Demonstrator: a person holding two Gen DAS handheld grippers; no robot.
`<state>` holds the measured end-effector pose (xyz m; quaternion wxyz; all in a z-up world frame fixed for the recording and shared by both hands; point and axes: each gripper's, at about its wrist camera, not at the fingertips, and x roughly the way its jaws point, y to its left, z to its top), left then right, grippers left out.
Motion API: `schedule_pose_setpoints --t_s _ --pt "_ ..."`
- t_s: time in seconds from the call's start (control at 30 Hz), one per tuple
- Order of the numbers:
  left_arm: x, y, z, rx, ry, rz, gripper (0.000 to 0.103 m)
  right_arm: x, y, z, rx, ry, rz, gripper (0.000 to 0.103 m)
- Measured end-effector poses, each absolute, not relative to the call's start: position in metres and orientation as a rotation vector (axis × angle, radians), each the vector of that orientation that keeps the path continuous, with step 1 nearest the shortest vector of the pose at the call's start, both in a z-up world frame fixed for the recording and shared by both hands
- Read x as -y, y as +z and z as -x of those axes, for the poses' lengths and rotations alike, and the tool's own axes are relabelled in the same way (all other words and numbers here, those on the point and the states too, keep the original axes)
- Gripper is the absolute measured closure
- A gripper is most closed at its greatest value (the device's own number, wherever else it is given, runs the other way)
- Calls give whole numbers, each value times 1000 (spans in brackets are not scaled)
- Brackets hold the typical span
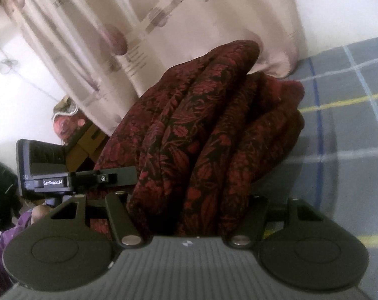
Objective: Fold small clothes
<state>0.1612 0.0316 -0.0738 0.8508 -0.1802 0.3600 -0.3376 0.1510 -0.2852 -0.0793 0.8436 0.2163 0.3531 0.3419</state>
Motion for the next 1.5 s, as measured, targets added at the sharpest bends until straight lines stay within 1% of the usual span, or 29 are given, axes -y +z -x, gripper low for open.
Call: schedule_pose_setpoints --t_s 0.3,0.73,0.83,0.9,0.97,1.03,1.13,1.2,1.23,1.3,1.4,1.5 --pt "-47 -89 -133 -763 -707 373 44 257 -87 -103 -753 697 -433 38" --pt "-43 -103 -129 -758 -682 332 43 245 -104 -113 -776 687 -460 38" --pt "-41 -106 -130 -763 -664 318 36 246 -109 -116 -793 690 -471 38" --pt "-41 -108 -128 -753 -641 320 27 247 -113 -116 -796 690 -488 37" --pt "-41 -109 -126 -747 -627 335 25 248 -115 -114 -793 694 -496 35" --pt "-39 -109 -123 -734 -609 325 21 250 -118 -113 -793 687 -491 31" --pt "-38 -107 -115 -702 -573 321 20 251 -122 -112 -794 682 -491 22" --pt "-39 -106 -111 -680 -553 317 18 255 -123 -111 -788 680 -491 20" --pt "-40 -106 -108 -675 -539 314 18 256 -122 -109 -783 679 -490 17" --pt "-48 -106 -101 -659 -513 310 17 258 -116 -104 -765 670 -467 15" --pt "-52 -100 -91 -629 -472 285 15 267 -101 -93 -720 634 -415 10" --pt "-52 -90 -82 -588 -437 239 15 272 -76 -79 -638 603 -357 10"
